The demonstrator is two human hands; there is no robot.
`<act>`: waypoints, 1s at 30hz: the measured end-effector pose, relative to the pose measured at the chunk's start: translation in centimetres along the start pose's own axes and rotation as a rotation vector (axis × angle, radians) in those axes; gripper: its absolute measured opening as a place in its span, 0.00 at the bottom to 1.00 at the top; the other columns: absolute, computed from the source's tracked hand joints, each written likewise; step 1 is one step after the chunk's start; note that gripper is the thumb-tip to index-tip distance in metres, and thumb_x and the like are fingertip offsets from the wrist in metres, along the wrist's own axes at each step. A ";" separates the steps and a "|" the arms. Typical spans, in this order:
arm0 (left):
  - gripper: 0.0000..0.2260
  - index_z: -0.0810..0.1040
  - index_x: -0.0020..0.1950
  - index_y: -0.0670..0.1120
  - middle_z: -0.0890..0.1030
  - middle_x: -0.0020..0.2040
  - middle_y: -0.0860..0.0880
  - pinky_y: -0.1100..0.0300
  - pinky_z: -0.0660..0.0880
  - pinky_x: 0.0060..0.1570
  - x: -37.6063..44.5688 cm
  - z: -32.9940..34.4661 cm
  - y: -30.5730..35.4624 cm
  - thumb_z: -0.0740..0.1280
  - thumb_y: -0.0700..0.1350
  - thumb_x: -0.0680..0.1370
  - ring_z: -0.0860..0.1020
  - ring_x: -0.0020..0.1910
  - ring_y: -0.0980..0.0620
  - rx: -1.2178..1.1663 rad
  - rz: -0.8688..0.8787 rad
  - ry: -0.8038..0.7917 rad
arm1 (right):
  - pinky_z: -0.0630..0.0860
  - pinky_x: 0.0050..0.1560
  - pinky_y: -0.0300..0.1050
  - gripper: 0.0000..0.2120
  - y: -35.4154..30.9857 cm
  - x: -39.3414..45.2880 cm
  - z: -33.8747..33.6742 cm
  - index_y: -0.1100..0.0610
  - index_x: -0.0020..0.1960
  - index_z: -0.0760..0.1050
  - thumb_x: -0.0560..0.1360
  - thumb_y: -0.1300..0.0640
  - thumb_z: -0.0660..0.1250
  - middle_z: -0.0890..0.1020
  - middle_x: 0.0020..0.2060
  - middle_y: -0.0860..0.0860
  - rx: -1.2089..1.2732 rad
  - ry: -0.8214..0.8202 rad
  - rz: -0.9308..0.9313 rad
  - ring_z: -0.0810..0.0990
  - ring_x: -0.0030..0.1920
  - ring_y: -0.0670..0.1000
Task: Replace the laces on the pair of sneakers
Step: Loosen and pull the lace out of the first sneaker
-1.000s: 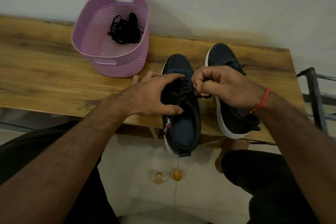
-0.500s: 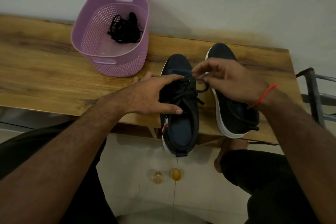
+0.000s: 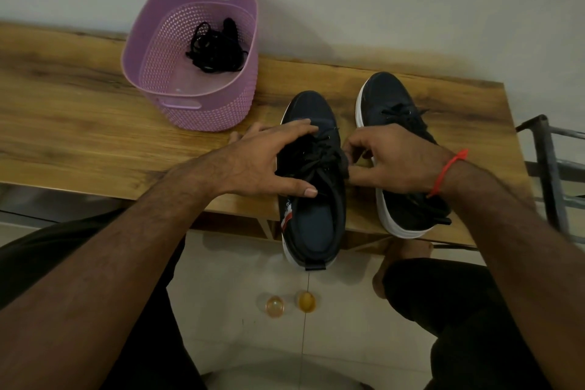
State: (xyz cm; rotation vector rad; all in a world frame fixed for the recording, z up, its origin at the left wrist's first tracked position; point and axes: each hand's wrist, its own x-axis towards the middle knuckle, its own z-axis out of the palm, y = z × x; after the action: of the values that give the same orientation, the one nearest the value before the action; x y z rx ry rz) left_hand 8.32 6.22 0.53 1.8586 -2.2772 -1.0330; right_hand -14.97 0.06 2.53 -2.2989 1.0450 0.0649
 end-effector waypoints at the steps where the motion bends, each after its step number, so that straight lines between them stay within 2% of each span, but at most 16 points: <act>1: 0.49 0.52 0.81 0.64 0.55 0.81 0.63 0.38 0.56 0.72 0.0 0.0 0.0 0.65 0.75 0.63 0.56 0.77 0.49 0.005 -0.002 -0.003 | 0.70 0.41 0.31 0.04 0.0 0.0 -0.1 0.53 0.44 0.78 0.73 0.53 0.71 0.78 0.40 0.43 -0.014 0.082 -0.003 0.75 0.41 0.41; 3: 0.49 0.53 0.81 0.64 0.55 0.81 0.61 0.39 0.56 0.72 0.0 0.1 -0.1 0.65 0.75 0.63 0.56 0.77 0.48 0.021 -0.004 -0.001 | 0.69 0.39 0.33 0.04 0.3 0.1 -0.7 0.56 0.42 0.76 0.73 0.56 0.70 0.76 0.39 0.47 -0.055 0.303 0.018 0.73 0.39 0.45; 6: 0.49 0.54 0.80 0.64 0.55 0.81 0.61 0.41 0.56 0.71 0.0 0.1 -0.1 0.65 0.75 0.63 0.56 0.77 0.48 0.018 -0.001 0.005 | 0.72 0.45 0.47 0.05 1.6 0.3 -2.3 0.61 0.44 0.77 0.72 0.59 0.69 0.77 0.40 0.53 -0.032 0.650 0.171 0.75 0.43 0.54; 8: 0.48 0.53 0.80 0.64 0.54 0.81 0.61 0.41 0.56 0.70 0.0 0.2 -0.1 0.65 0.75 0.63 0.56 0.77 0.47 0.018 0.000 0.003 | 0.74 0.51 0.50 0.06 2.2 0.2 -2.7 0.61 0.47 0.78 0.73 0.59 0.68 0.79 0.44 0.55 -0.010 0.729 0.235 0.78 0.47 0.56; 10: 0.48 0.53 0.80 0.64 0.54 0.81 0.61 0.41 0.55 0.70 0.0 0.2 -0.1 0.65 0.75 0.63 0.55 0.78 0.47 0.022 0.001 -0.003 | 0.71 0.59 0.50 0.10 2.2 0.1 -2.4 0.60 0.54 0.78 0.73 0.60 0.69 0.79 0.52 0.56 -0.064 0.629 0.181 0.76 0.55 0.58; 13: 0.48 0.53 0.80 0.64 0.54 0.81 0.61 0.41 0.56 0.70 0.2 0.2 -0.1 0.65 0.75 0.63 0.55 0.77 0.48 0.030 -0.002 -0.006 | 0.62 0.70 0.56 0.19 1.4 -0.1 -1.4 0.50 0.65 0.74 0.74 0.55 0.69 0.73 0.65 0.53 -0.177 0.271 -0.021 0.65 0.70 0.57; 15: 0.48 0.52 0.81 0.64 0.53 0.81 0.61 0.41 0.56 0.70 0.2 0.2 -0.2 0.65 0.75 0.64 0.55 0.77 0.47 0.035 0.000 -0.006 | 0.60 0.70 0.59 0.16 0.8 0.0 -0.8 0.46 0.63 0.75 0.76 0.49 0.68 0.72 0.67 0.48 -0.186 0.150 -0.075 0.61 0.72 0.54; 17: 0.48 0.52 0.81 0.64 0.53 0.81 0.62 0.41 0.57 0.70 0.2 0.2 -0.2 0.66 0.75 0.64 0.55 0.77 0.47 0.036 0.000 -0.006 | 0.60 0.68 0.59 0.10 0.4 0.2 -0.3 0.46 0.57 0.78 0.77 0.48 0.67 0.74 0.65 0.45 -0.193 0.115 -0.101 0.61 0.70 0.52; 20: 0.48 0.53 0.80 0.64 0.53 0.81 0.61 0.40 0.57 0.70 0.1 0.1 -0.2 0.65 0.75 0.64 0.55 0.77 0.47 0.039 0.002 -0.012 | 0.65 0.65 0.58 0.05 0.5 0.4 -0.1 0.48 0.51 0.77 0.78 0.48 0.65 0.77 0.57 0.45 -0.237 0.168 -0.113 0.68 0.65 0.52; 23: 0.48 0.54 0.80 0.63 0.54 0.81 0.61 0.41 0.57 0.71 0.1 0.0 0.0 0.65 0.74 0.64 0.56 0.77 0.47 0.028 0.010 -0.012 | 0.72 0.58 0.57 0.07 1.4 0.6 -0.6 0.53 0.50 0.76 0.80 0.50 0.62 0.77 0.50 0.50 -0.291 0.455 -0.028 0.75 0.55 0.56; 25: 0.48 0.55 0.80 0.62 0.54 0.81 0.60 0.39 0.57 0.73 0.0 -0.1 0.1 0.65 0.74 0.63 0.56 0.78 0.47 0.016 0.012 -0.016 | 0.72 0.53 0.54 0.08 2.0 0.7 -1.4 0.59 0.52 0.76 0.79 0.55 0.63 0.78 0.50 0.57 -0.214 0.672 0.061 0.76 0.51 0.58; 26: 0.48 0.56 0.80 0.62 0.54 0.81 0.59 0.38 0.56 0.73 -0.1 -0.1 0.1 0.65 0.74 0.63 0.55 0.78 0.47 0.014 0.012 -0.018 | 0.71 0.54 0.52 0.08 2.3 0.7 -1.9 0.60 0.52 0.77 0.78 0.56 0.64 0.78 0.50 0.58 -0.166 0.721 0.108 0.76 0.52 0.58; 28: 0.47 0.55 0.80 0.62 0.55 0.82 0.59 0.36 0.56 0.73 -0.1 -0.1 0.0 0.66 0.74 0.64 0.55 0.78 0.46 0.016 0.014 -0.015 | 0.70 0.59 0.52 0.09 2.6 0.7 -2.4 0.61 0.56 0.79 0.78 0.57 0.66 0.80 0.53 0.59 -0.127 0.665 0.149 0.76 0.56 0.60; 30: 0.47 0.56 0.80 0.62 0.57 0.81 0.59 0.37 0.57 0.74 -0.2 -0.2 -0.2 0.68 0.73 0.65 0.57 0.78 0.47 -0.005 0.033 -0.004 | 0.68 0.66 0.56 0.16 2.2 0.7 -2.0 0.58 0.64 0.76 0.78 0.56 0.68 0.78 0.60 0.58 -0.162 0.484 0.093 0.74 0.63 0.60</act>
State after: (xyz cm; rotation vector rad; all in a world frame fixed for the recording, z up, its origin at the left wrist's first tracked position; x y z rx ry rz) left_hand 8.62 6.28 0.63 1.8118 -2.2969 -1.0385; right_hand -16.45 -2.66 2.86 -2.4738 1.4299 -0.4022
